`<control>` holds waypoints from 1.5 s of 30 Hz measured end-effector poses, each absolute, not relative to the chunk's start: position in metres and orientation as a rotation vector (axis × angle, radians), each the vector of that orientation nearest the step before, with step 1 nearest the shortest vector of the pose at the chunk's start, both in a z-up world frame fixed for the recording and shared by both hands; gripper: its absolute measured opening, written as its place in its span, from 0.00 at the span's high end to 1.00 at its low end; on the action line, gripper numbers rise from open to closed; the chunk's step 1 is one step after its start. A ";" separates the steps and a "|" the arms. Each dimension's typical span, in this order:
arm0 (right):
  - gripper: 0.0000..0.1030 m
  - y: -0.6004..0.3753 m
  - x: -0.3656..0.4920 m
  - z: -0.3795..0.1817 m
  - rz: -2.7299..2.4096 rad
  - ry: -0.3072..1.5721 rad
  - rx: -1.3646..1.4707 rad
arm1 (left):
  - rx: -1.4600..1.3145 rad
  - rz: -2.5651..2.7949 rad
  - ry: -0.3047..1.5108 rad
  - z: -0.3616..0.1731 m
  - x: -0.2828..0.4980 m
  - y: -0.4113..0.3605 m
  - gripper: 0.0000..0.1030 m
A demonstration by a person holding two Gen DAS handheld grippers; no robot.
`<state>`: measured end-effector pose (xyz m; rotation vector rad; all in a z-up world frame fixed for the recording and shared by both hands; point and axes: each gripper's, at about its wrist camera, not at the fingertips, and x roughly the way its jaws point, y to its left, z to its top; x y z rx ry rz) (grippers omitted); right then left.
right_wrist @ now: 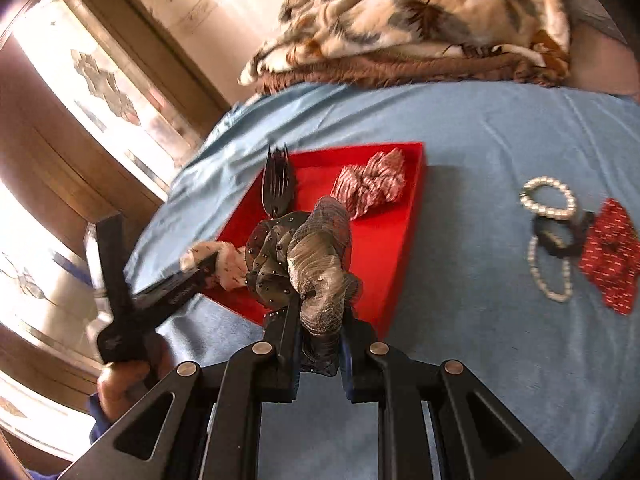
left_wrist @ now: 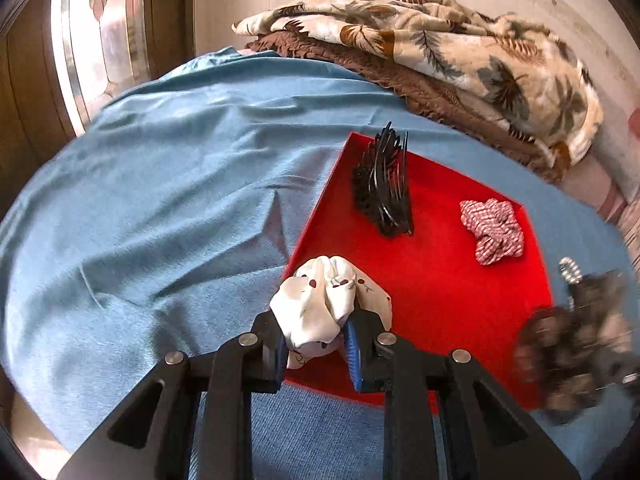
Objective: Organize jewelry
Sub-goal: 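Lower both scrunchies into the red tray and open both grippers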
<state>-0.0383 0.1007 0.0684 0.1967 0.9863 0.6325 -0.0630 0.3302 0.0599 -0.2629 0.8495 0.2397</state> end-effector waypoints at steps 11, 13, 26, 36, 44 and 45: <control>0.81 0.122 -0.028 0.048 0.547 1.026 0.094 | -0.271 0.202 0.796 0.062 -0.070 0.323 0.59; 0.81 0.125 -0.028 0.046 0.536 1.027 0.081 | -0.278 0.199 0.782 0.064 -0.072 0.322 0.56; 0.45 0.120 -0.046 0.067 0.514 0.934 0.023 | -0.263 0.209 0.711 0.069 -0.079 0.315 0.37; 0.43 0.100 -0.060 0.071 0.498 0.899 0.001 | -0.228 0.233 0.697 0.068 -0.079 0.308 0.37; 0.41 0.055 -0.065 0.065 0.432 0.904 0.040 | -0.215 0.254 0.700 0.064 -0.081 0.305 0.37; 0.41 0.049 -0.065 0.064 0.421 0.905 0.046 | -0.213 0.259 0.700 0.063 -0.081 0.305 0.37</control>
